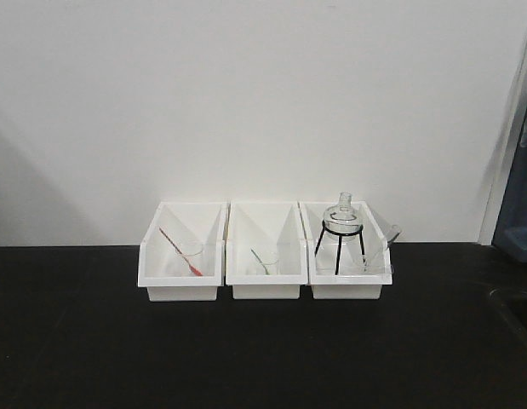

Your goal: Grab transparent chemical and place on left bench

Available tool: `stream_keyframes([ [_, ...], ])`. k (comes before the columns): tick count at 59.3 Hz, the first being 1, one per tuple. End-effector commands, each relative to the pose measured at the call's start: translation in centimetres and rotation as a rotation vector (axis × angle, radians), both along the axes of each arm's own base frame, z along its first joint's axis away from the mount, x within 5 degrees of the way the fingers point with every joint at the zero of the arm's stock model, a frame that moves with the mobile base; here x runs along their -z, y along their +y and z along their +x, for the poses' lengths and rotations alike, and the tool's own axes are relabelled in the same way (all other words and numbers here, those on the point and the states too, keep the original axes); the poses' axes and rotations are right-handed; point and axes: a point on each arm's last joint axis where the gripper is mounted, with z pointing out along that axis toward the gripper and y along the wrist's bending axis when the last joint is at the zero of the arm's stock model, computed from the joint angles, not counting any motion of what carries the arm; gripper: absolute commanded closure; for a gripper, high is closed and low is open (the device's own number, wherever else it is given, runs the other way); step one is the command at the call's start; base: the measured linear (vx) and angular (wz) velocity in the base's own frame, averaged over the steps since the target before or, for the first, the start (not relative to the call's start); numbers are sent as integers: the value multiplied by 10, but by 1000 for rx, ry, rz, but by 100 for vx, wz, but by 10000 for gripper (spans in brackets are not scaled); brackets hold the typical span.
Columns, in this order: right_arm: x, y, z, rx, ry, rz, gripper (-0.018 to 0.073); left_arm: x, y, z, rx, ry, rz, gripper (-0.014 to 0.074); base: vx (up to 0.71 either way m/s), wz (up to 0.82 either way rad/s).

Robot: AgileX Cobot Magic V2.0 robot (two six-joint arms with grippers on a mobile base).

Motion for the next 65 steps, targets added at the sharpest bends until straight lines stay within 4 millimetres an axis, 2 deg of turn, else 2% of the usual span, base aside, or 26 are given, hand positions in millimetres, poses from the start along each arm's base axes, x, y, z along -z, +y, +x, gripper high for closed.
stream_keyframes([
  [1,-14,1,-3,-25,-63,-1,567,-3,0,-1,1,-81,-14,600,0,0],
  [26,-10,0,-3,-12,-29,13,567,-3,0,-1,1,-81,-14,600,0,0],
  [34,3,-5,-8,-3,75,35,567,-3,0,-1,1,-81,-14,600,0,0],
  [39,22,-9,-11,-9,89,41,567,-3,0,-1,1,-81,-14,600,0,0],
  [46,47,-18,-21,22,-26,100,567,-3,0,-1,1,-81,-14,600,0,0],
  [56,101,-29,-54,64,-194,159,567,-3,0,-1,1,-81,-14,600,0,0],
  [60,126,-31,-65,76,-196,160,567,-3,0,-1,1,-81,-14,600,0,0],
  [65,146,-32,-77,82,-207,175,567,-3,0,-1,1,-81,-14,600,0,0],
])
